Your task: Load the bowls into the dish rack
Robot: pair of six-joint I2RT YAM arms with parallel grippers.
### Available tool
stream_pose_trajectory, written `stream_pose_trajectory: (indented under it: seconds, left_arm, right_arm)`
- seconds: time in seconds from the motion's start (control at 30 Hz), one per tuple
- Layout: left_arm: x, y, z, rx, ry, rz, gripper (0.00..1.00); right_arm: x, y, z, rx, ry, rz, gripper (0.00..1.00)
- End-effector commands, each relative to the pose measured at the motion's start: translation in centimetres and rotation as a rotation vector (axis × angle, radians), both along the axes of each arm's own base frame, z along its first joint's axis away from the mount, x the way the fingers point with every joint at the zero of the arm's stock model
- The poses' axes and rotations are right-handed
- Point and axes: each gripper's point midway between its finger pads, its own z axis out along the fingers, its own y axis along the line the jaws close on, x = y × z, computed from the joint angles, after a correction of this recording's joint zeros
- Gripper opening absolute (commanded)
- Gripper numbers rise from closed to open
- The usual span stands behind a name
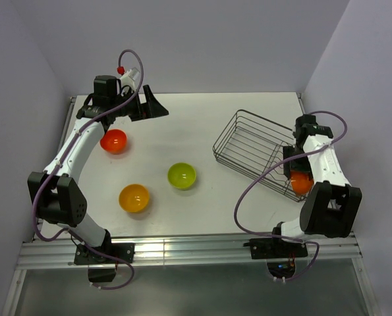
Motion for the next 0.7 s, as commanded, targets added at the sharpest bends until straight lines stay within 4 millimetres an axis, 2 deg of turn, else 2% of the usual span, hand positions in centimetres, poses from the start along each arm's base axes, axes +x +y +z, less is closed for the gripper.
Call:
stream_pose_trajectory:
  seconds: [0.0,0.1,0.13,0.23,0.3,0.43,0.5,0.63,0.67]
  left_arm:
    - [0.5,-0.1,1.0,-0.009,-0.04,-0.005,1.0]
    - [0.6,0.0,1.0,-0.007,-0.043,-0.005,1.0]
    - [0.5,0.0,0.9,-0.008,-0.039,-0.004,0.99]
    - [0.4,-0.1,0.9,-0.01,-0.04,-0.008,0.99]
    - [0.4,-0.1,0.9,-0.01,-0.04,-0.008,1.0]
    - [0.3,-0.1,0.8,-0.01,-0.037,-0.01,1.0]
    - [0.3,-0.1,1.0,-0.011,-0.043,-0.01,0.99]
    - [0.3,-0.1,0.9,-0.014,-0.041,-0.011,0.99]
    - [0.3,-0.1,0.9,-0.014,-0.041,-0.011,0.99]
  right_arm:
    - [0.4,0.7,-1.1,0.034,0.017,0.023,0.08]
    - [0.5,1.0,-1.0,0.04,0.018,0.031,0.25]
    - [0.5,1.0,-1.0,0.038,0.018,0.034,0.36]
    - [0.5,1.2,-0.8,0.041,0.012,0.041,0.51]
    - [0.6,1.3,-0.6,0.044,0.01,0.048,0.55]
    - [0.5,1.5,-0.3,0.042,0.009,0.055,0.76]
    - [0.5,1.6,0.0,0.043,0.005,0.062,0.81]
    - [0.4,1.8,0.4,0.04,-0.007,0.071,0.98]
    - [0.4,1.8,0.5,0.036,-0.006,0.072,1.0]
